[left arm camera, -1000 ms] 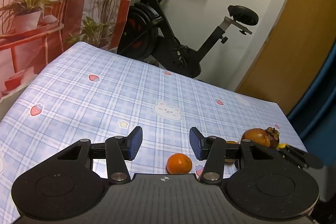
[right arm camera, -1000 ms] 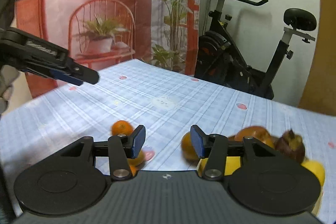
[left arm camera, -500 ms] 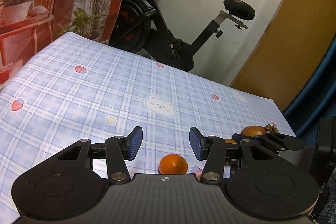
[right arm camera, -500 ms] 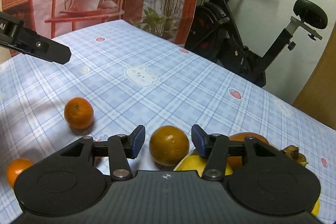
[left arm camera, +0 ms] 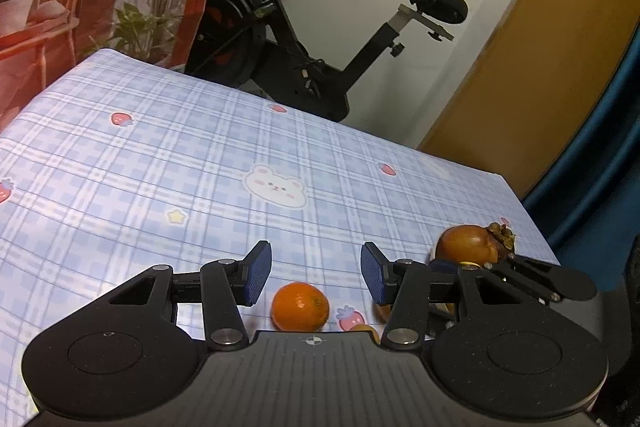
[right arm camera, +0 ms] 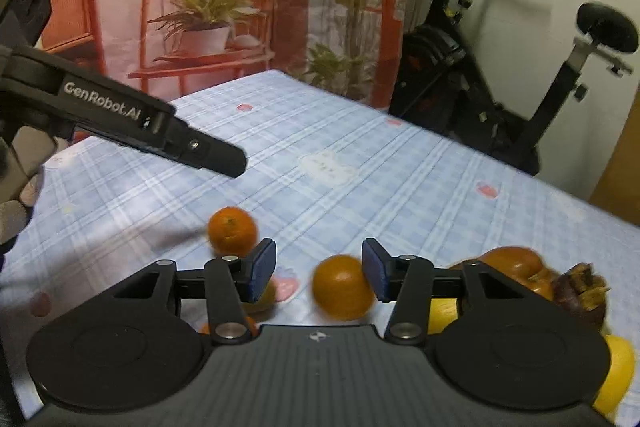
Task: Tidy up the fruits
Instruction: 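Close the left tool's fingers on the orange, then carry the orange with the left tool onto the plate and release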
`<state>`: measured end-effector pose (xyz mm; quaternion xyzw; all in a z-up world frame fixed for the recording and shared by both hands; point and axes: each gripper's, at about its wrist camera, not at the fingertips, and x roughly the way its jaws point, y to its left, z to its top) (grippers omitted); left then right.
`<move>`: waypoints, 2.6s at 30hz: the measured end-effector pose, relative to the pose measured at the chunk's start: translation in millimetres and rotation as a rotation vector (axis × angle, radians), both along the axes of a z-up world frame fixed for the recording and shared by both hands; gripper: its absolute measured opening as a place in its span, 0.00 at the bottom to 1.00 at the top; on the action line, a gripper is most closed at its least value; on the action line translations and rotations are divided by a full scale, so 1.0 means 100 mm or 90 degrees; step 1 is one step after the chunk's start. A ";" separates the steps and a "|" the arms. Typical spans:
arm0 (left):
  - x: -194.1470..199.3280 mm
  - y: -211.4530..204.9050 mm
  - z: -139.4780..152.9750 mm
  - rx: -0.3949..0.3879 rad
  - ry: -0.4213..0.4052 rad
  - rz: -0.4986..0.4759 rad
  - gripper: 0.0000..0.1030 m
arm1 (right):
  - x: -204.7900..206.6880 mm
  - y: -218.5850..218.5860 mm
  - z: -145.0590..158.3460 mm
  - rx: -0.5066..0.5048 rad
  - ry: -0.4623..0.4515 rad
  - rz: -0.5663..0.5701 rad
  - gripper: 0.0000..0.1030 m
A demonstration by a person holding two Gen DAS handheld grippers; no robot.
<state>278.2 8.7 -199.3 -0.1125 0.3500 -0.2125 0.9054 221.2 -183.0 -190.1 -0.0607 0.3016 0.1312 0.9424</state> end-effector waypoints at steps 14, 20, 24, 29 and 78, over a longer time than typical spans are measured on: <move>0.08 -0.22 -0.11 -0.018 0.044 -0.075 0.50 | 0.02 -0.02 -0.18 0.022 0.070 -0.018 0.50; 0.11 -0.43 -0.23 0.002 0.063 -0.112 0.49 | -0.09 -0.03 -0.20 0.036 0.073 -0.014 0.43; 0.14 -0.55 -0.32 0.014 0.078 -0.132 0.49 | -0.09 -0.02 -0.20 0.045 0.070 -0.019 0.43; 0.14 -0.61 -0.36 0.015 0.087 -0.149 0.49 | -0.08 -0.04 -0.21 0.058 0.069 -0.024 0.43; -0.48 -2.07 0.07 0.127 -0.035 -0.313 0.44 | -1.22 -1.14 0.04 0.230 -0.106 -0.220 0.43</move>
